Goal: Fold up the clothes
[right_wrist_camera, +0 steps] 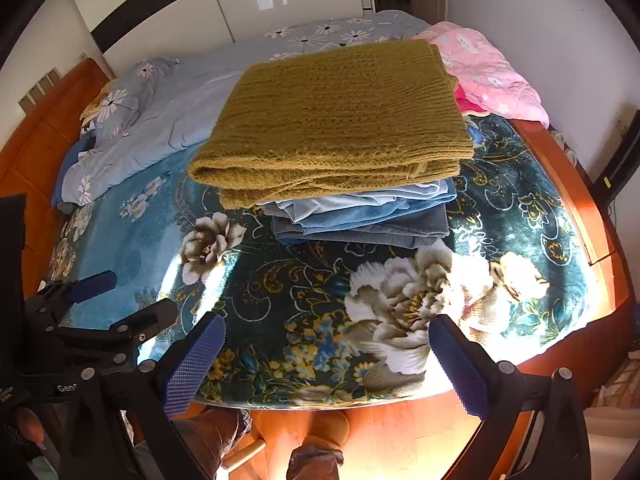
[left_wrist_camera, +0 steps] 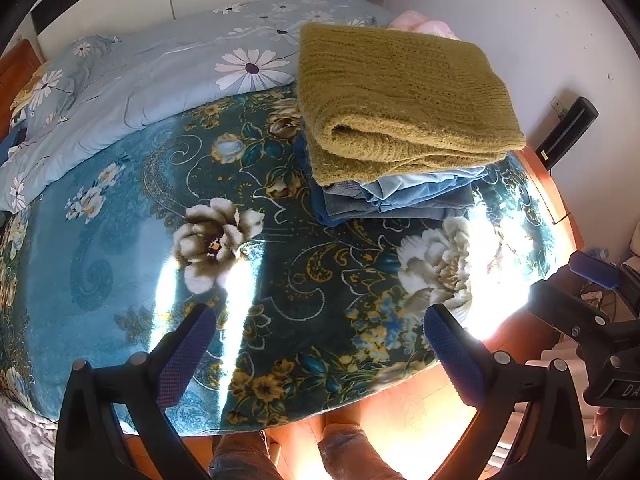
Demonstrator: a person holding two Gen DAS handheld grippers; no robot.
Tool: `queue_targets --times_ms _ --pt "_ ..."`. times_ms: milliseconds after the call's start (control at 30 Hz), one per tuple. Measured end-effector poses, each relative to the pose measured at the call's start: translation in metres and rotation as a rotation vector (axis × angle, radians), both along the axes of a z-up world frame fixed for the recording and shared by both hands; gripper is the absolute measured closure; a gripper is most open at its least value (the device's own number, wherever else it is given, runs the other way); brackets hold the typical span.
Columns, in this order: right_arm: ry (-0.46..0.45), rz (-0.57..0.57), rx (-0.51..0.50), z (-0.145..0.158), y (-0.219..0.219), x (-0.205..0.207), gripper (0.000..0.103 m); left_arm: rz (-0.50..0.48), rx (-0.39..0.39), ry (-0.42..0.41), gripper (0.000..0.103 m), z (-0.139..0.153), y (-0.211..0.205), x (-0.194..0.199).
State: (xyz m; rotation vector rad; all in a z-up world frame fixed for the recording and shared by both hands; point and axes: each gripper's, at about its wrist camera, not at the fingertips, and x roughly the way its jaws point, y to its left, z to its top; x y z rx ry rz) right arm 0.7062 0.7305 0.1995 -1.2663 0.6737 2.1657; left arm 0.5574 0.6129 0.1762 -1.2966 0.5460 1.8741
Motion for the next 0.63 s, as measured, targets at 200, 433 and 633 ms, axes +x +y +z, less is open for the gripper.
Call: queue_targets --times_ms 200,433,633 --pt "0.000 0.001 0.002 0.0006 0.0025 -0.0009 0.000 -0.006 -0.002 0.007 0.000 0.0007 0.0026 0.0008" --pt "0.000 0.002 0.004 0.0013 0.0054 -0.0020 0.000 -0.003 -0.011 0.014 0.000 0.0001 0.0044 -0.0008" --pt "0.000 0.003 0.006 0.0019 0.0078 -0.0028 0.000 -0.001 -0.016 0.019 0.000 -0.0006 0.0037 -0.0021"
